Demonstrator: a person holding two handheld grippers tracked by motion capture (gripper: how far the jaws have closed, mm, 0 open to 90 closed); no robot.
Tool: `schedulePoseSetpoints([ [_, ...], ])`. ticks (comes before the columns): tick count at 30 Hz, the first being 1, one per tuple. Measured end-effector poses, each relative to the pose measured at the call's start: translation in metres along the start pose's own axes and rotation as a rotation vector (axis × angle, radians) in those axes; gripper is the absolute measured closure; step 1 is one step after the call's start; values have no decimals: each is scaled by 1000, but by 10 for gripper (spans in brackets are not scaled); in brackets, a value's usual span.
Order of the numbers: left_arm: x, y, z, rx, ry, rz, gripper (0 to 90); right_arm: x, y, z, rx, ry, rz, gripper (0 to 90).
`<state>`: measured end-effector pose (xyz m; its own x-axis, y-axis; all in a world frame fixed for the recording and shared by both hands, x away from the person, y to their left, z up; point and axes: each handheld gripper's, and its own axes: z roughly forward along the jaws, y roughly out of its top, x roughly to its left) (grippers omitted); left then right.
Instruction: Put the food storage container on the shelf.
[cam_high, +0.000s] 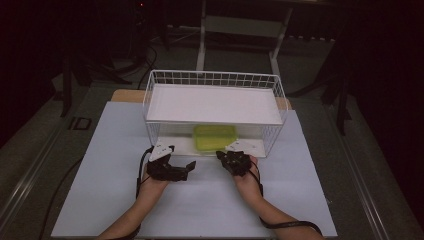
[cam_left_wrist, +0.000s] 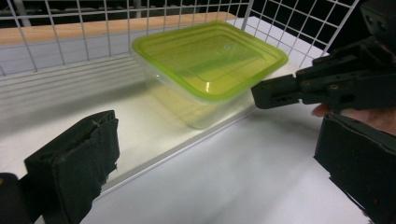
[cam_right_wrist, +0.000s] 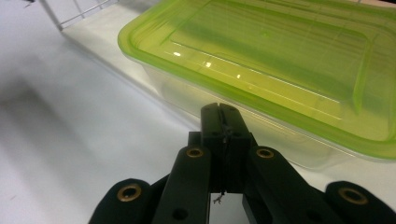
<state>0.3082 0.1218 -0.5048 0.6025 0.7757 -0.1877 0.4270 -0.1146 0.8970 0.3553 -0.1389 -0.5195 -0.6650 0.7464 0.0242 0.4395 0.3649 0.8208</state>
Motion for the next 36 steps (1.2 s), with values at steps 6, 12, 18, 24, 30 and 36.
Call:
schedulePoseSetpoints([
  [6,3,-2,-1,-8,-5,-26,5,-6,6,13,-5,-21,23,899],
  [12,4,-3,-2,-11,5,-24,5,-10,13,23,-13,-41,50,898],
  [18,5,-4,-3,-13,-1,-31,5,-12,20,31,-22,-59,41,898],
  [24,4,-5,-2,-20,-5,-35,5,-16,23,36,-15,-64,46,898],
  [30,3,-5,-1,-13,-5,-18,5,-12,23,33,-17,-56,40,894],
  [36,0,-3,-2,-18,-29,-7,5,-3,21,14,-36,-5,55,847],
])
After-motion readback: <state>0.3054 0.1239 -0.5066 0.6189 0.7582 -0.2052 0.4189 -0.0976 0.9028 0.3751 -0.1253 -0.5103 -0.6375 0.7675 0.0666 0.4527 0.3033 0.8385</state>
